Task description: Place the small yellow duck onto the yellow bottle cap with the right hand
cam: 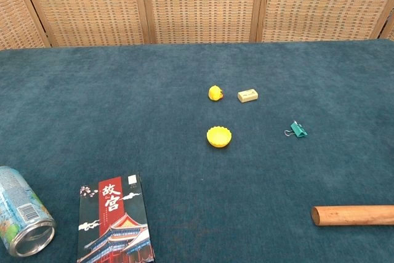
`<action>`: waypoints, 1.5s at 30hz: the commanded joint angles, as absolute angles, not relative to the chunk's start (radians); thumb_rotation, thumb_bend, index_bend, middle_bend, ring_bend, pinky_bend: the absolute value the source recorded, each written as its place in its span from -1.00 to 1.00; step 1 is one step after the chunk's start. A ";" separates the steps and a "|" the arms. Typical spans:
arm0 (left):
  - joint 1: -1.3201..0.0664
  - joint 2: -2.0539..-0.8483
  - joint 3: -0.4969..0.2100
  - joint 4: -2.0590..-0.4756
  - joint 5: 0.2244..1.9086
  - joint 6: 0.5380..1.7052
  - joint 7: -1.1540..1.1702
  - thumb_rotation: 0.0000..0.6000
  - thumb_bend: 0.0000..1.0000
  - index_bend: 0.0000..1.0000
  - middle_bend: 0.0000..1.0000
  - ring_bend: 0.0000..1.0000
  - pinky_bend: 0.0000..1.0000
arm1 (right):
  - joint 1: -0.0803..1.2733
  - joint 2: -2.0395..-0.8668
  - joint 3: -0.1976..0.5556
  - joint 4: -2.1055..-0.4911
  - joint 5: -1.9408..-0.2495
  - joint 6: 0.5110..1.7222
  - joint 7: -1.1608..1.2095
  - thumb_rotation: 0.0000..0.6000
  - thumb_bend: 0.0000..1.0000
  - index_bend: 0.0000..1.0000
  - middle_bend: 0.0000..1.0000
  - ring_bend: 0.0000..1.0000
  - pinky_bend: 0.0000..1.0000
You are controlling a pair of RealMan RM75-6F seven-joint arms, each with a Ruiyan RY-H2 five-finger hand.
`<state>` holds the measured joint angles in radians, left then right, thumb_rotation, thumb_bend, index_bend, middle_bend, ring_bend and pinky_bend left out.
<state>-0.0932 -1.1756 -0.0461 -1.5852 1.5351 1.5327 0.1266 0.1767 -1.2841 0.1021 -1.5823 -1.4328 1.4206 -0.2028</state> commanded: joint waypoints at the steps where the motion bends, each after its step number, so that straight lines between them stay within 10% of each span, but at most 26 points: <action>1: -0.093 -1.175 -0.046 -1.586 1.535 1.534 0.128 1.00 -0.79 -1.00 -1.00 -1.00 -1.00 | 0.177 -1.283 0.102 -1.582 -1.433 1.420 -0.203 1.00 -0.61 -1.00 -1.00 -1.00 -1.00; 34: -0.089 -1.172 -0.047 -1.588 1.530 1.536 0.120 1.00 -0.79 -1.00 -1.00 -1.00 -1.00 | 0.187 -1.295 0.103 -1.578 -1.452 1.420 -0.206 1.00 -0.61 -1.00 -1.00 -1.00 -1.00; 45: -0.087 -1.166 -0.054 -1.588 1.527 1.544 0.106 1.00 -0.79 -1.00 -1.00 -1.00 -1.00 | 0.331 -1.314 0.216 -1.643 -1.436 1.320 -0.303 1.00 -0.61 -0.93 -1.00 -1.00 -1.00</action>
